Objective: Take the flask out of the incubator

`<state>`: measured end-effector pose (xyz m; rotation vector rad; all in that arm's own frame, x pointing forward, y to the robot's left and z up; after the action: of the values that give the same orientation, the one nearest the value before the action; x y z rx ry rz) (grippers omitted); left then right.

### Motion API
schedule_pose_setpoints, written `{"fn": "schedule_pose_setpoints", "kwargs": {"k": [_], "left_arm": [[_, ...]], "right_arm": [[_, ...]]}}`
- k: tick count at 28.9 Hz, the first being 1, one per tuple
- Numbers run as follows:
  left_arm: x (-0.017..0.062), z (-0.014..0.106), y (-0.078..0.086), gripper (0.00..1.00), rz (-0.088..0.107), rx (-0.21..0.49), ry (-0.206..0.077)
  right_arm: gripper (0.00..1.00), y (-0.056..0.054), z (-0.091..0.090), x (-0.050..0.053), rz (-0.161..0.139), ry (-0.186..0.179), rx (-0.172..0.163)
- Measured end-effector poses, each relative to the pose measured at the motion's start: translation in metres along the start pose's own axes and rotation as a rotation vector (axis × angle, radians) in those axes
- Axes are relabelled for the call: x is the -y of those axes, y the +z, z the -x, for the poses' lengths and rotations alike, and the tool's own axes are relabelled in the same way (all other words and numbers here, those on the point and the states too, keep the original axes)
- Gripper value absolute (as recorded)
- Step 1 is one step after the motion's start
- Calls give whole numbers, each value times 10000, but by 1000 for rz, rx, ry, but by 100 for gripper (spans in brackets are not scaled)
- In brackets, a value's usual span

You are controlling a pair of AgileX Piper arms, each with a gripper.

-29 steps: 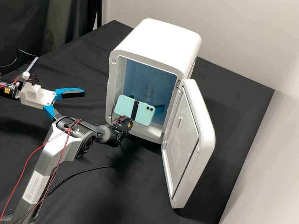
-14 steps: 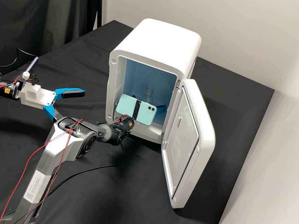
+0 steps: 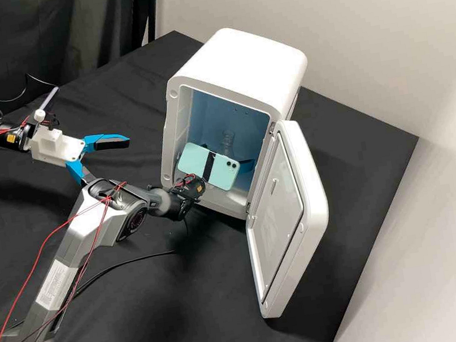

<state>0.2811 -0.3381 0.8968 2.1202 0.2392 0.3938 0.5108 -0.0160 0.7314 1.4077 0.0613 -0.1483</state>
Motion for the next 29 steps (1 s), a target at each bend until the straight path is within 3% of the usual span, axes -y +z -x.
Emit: {"fn": "schedule_pose_setpoints", "kwargs": {"k": [4,11,12,29], "left_arm": [[0,0,0,100,0,0,0],[0,0,0,100,0,0,0],[0,0,0,100,0,0,0],[0,0,0,100,0,0,0]], "right_arm": [[100,6,-1,-8,-7,7,8],[100,4,-3,-12,9,9,8],[0,4,-3,-12,9,9,8],[0,-17,-3,3,10,6,4]]}}
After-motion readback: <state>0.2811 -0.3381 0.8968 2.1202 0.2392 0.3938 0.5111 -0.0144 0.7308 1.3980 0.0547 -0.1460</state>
